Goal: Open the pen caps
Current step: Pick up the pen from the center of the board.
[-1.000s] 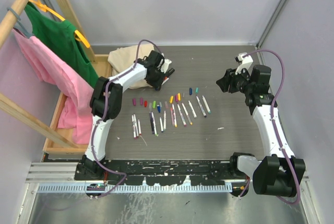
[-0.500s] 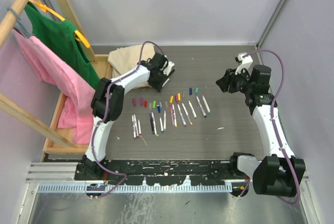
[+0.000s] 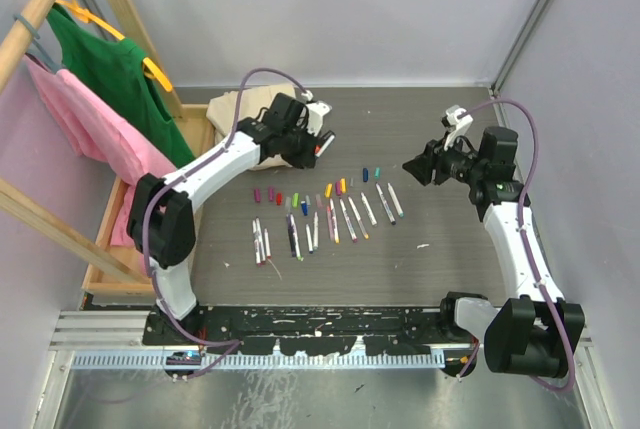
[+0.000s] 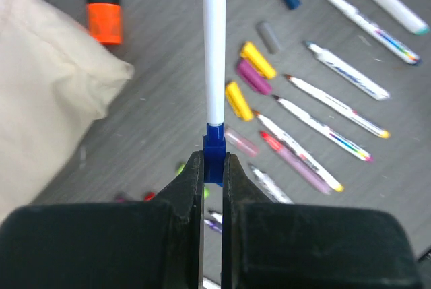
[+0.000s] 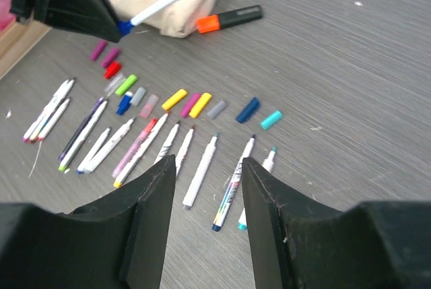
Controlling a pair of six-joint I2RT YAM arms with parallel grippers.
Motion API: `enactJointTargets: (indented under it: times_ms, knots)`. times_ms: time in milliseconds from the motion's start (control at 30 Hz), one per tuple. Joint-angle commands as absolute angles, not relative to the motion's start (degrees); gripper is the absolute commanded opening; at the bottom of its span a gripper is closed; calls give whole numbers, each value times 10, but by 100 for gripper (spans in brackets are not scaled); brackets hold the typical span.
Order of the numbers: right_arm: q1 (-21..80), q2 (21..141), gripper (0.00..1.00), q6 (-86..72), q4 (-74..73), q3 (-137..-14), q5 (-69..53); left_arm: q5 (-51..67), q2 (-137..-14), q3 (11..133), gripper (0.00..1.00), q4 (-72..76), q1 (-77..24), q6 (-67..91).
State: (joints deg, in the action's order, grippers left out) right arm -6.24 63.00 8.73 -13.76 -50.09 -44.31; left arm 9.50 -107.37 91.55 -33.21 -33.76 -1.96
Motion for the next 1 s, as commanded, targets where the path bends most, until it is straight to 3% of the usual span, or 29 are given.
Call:
enactJointTargets:
  times_ms: [0,200,433,967]
  knots:
    - [-63,608,49,160,-124,-485,-567,186,-1025,867,0,-284,-347,5]
    - [-46,563,50,348,-159,-442,-660,280,-977,804,0,-247,-365,37]
    - [-4,562,53,700,-350,-450,-675,303,-951,751,0,-243,-408,46]
    - [203,567,55,817,-326,-411,-425,350,-988,778,0,-318,-484,22]
